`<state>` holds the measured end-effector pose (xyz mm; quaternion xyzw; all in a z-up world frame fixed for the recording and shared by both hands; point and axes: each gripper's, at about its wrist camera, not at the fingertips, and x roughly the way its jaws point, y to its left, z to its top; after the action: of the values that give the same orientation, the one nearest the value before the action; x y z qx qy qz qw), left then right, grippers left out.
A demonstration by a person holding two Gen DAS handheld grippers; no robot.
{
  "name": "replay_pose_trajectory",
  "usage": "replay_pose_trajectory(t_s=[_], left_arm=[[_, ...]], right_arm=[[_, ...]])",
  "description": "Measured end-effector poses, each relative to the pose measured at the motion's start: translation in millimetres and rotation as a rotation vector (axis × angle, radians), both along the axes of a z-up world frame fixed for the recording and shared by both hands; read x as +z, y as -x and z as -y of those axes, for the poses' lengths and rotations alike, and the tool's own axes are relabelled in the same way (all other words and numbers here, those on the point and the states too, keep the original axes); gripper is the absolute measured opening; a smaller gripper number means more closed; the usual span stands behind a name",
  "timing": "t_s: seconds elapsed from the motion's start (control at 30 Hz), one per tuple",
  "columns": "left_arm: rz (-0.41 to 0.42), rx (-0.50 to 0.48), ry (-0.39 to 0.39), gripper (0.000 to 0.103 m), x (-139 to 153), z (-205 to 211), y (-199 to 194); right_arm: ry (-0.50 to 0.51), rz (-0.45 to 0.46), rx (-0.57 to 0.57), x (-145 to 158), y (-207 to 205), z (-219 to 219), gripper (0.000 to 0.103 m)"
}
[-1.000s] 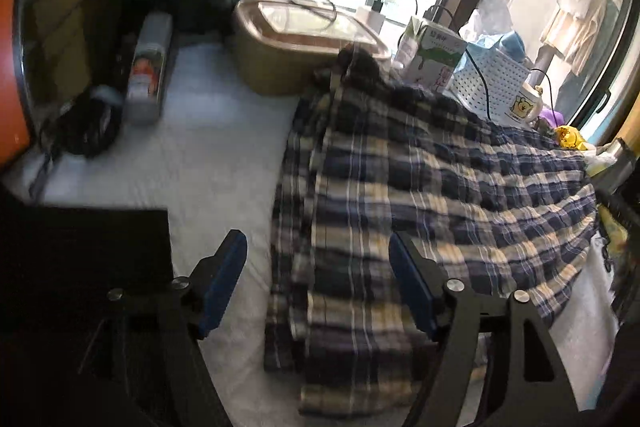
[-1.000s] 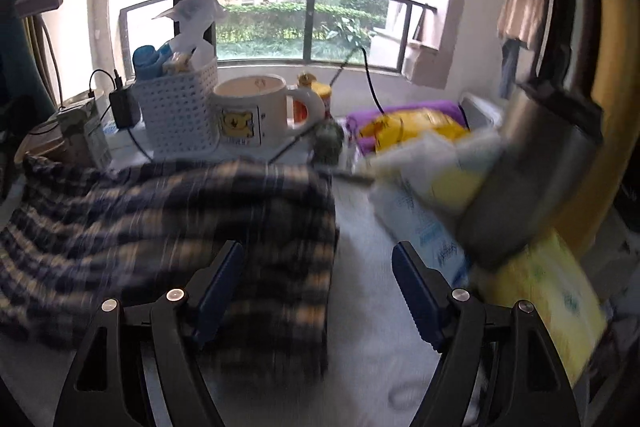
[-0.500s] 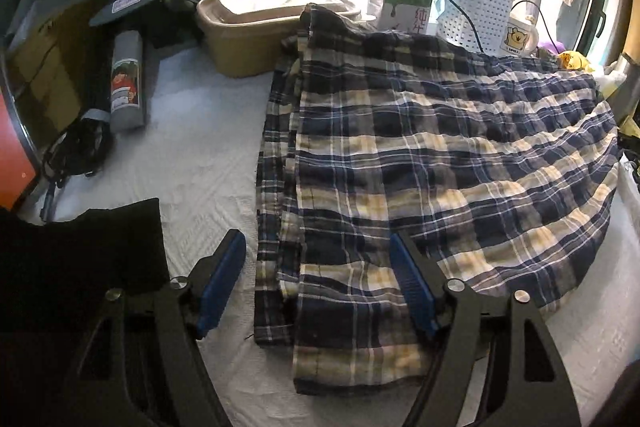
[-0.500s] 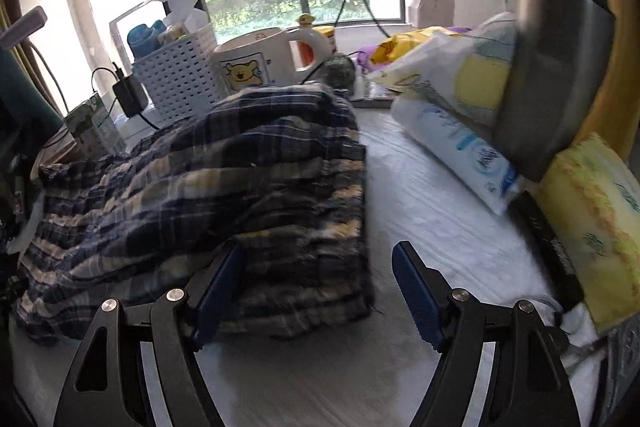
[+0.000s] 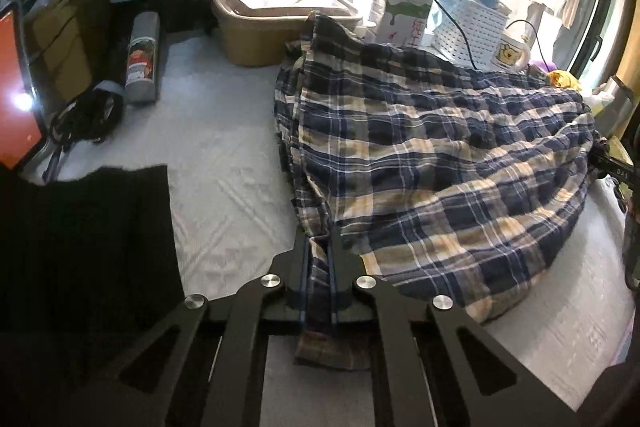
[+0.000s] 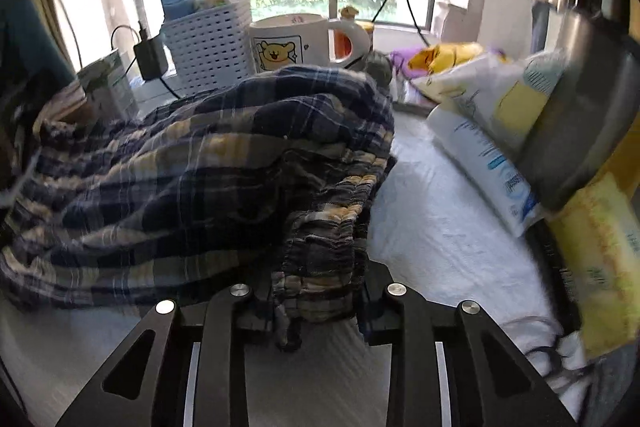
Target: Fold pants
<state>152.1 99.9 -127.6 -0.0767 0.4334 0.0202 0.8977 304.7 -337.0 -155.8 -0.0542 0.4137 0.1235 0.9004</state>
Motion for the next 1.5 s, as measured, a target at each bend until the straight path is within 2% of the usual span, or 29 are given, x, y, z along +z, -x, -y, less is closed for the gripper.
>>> replay_pose_trajectory(t_s=[0.13,0.37,0.47,0.53,0.63,0.67,0.7,0.77,0.83,0.93,1.0,1.07,1.1,1.17,1.33,1.4,1.43,1.47,1.5], left_arm=[[-0.001,0.001,0.024,0.006,7.0,1.5,11.5],[-0.013,-0.003,0.019,0.006,13.1,3.2,32.4],[-0.063,0.002,0.008,0.012,3.7,2.0,34.2],[-0.073,-0.005,0.019,0.014,6.0,-2.6,32.0],[-0.071,0.027,-0.014,0.026,19.4,-15.6,32.0],[-0.061,0.041,-0.023,0.034,24.0,-20.3,32.5],[-0.042,0.072,-0.04,0.035,31.3,-30.0,31.0],[-0.013,0.1,-0.06,0.035,42.7,-41.2,23.2],[0.026,0.078,-0.066,0.035,52.0,-43.6,8.3],[0.1,-0.041,-0.072,0.041,59.7,-29.9,-26.0],[0.134,-0.121,-0.086,0.043,56.1,-16.6,-54.1],[0.137,-0.146,-0.133,0.043,52.2,-4.3,-77.6],[0.138,-0.151,-0.162,0.043,50.2,1.3,-88.0],[0.161,-0.216,-0.161,0.043,45.7,10.1,-106.8],[0.04,-0.317,-0.183,0.044,11.8,19.6,-139.5],[0.022,-0.324,-0.192,0.039,2.4,21.0,-144.9],[0.024,-0.333,-0.187,0.031,2.9,19.9,-142.3],[0.017,-0.346,-0.187,0.005,2.5,20.9,-142.2],[0.013,-0.354,-0.195,0.002,2.5,22.4,-141.5]], right_arm=[[0.025,0.012,0.005,12.4,18.1,8.1,0.029],[0.076,0.036,0.026,38.2,56.7,17.8,0.029],[0.062,-0.011,0.028,24.6,61.7,22.4,0.03],[0.05,-0.061,0.014,5.4,59.3,25.8,0.03],[0.013,-0.068,-0.003,3.0,61.9,33.4,0.044],[0.005,-0.056,-0.01,8.3,63.1,37.9,0.052],[-0.001,-0.041,-0.017,14.3,64.4,42.9,0.06],[-0.024,0.001,-0.035,30.1,66.5,56.8,0.065],[-0.051,0.04,-0.06,46.8,66.3,71.3,0.07],[-0.08,0.078,-0.065,59.6,56.7,80.2,0.071],[-0.078,0.097,-0.049,63.1,44.8,75.9,0.071],[-0.108,0.105,-0.009,62.6,30.0,68.1,0.071],[-0.125,0.098,0.014,60.2,20.3,63.1,0.071],[-0.116,0.069,0.037,54.0,5.0,56.0,0.071],[-0.079,0.025,0.105,44.2,-18.9,40.2,0.071],[-0.092,-0.004,0.122,38.4,-27.4,37.0,0.071],[-0.1,-0.028,0.128,34.3,-30.8,36.8,0.068],[-0.103,-0.047,0.138,30.0,-32.9,35.4,0.052],[-0.091,-0.06,0.148,25.9,-33.2,32.5,0.032]])
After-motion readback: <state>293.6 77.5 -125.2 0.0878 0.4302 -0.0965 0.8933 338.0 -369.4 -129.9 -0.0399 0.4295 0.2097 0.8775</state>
